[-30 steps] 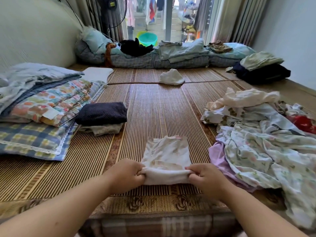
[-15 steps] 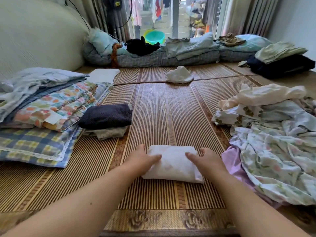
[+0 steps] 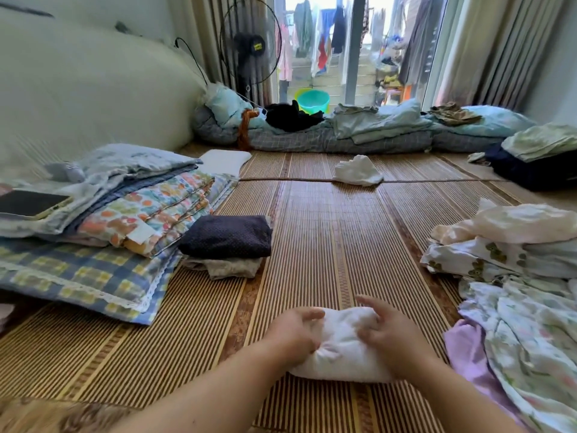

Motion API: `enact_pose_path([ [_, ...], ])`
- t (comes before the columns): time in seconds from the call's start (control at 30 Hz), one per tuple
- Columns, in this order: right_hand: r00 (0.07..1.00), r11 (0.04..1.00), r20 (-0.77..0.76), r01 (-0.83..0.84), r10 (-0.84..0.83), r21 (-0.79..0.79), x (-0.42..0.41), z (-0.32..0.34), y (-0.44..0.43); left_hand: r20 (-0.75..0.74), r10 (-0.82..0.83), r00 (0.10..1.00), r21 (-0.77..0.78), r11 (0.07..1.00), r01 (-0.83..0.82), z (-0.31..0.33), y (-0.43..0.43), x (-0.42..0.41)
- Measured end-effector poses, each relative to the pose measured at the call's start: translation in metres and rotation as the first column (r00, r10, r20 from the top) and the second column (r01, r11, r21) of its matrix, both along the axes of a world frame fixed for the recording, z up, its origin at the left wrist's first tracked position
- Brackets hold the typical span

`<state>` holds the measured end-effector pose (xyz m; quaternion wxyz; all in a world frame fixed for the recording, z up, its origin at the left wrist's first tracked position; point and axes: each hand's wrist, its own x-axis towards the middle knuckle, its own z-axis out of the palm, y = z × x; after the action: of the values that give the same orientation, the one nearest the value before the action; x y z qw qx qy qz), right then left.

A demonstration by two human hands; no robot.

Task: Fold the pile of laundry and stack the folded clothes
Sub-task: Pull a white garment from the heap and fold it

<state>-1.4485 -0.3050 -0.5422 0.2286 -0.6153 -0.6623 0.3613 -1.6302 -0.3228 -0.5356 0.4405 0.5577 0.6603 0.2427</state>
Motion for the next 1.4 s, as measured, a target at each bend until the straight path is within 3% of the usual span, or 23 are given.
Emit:
enact_pose_path([
  [0.1,0.993,0.998,-0.1,-0.059,0.06,0.005,-0.018,0.02,0.011,-0.013,0.015,1.0,0.164,0.986,-0.012,0.018,0.008,-0.024],
  [0.27,0.974,0.975,-0.178,-0.101,0.138,0.198,-0.086,0.068,0.071,-0.118,0.093,0.989,0.48,0.877,-0.025,0.058,0.048,-0.092],
  [0.37,0.959,0.961,-0.188,-0.169,0.212,0.218,-0.138,0.089,0.117,-0.195,0.154,0.969,0.567,0.824,-0.017,0.076,0.087,-0.145],
  [0.6,0.949,0.963,-0.2,-0.212,0.244,0.169,-0.227,0.064,0.217,-0.271,0.23,0.935,0.476,0.876,-0.077,0.061,0.178,-0.226],
  [0.7,0.974,0.97,-0.022,-0.222,0.225,0.1,-0.243,0.03,0.245,-0.358,0.241,0.902,0.334,0.935,-0.117,0.033,0.201,-0.237],
  [0.83,0.918,0.955,0.309,-0.286,0.25,0.076,-0.24,0.015,0.241,-0.454,0.291,0.842,0.209,0.954,-0.216,0.013,0.205,-0.237],
  [1.0,0.951,0.962,0.279,-0.19,0.131,0.196,-0.19,0.03,0.199,-0.564,0.285,0.775,0.404,0.914,-0.042,0.015,0.171,-0.204],
  [1.2,0.895,0.923,0.444,-0.203,0.04,0.327,-0.105,0.06,0.115,-0.58,0.049,0.813,0.432,0.865,0.255,0.038,0.11,-0.084],
  [1.4,0.86,0.919,0.49,-0.069,-0.142,0.387,0.008,0.059,0.02,-0.515,-0.057,0.855,0.433,0.844,0.317,0.038,0.042,0.043],
])
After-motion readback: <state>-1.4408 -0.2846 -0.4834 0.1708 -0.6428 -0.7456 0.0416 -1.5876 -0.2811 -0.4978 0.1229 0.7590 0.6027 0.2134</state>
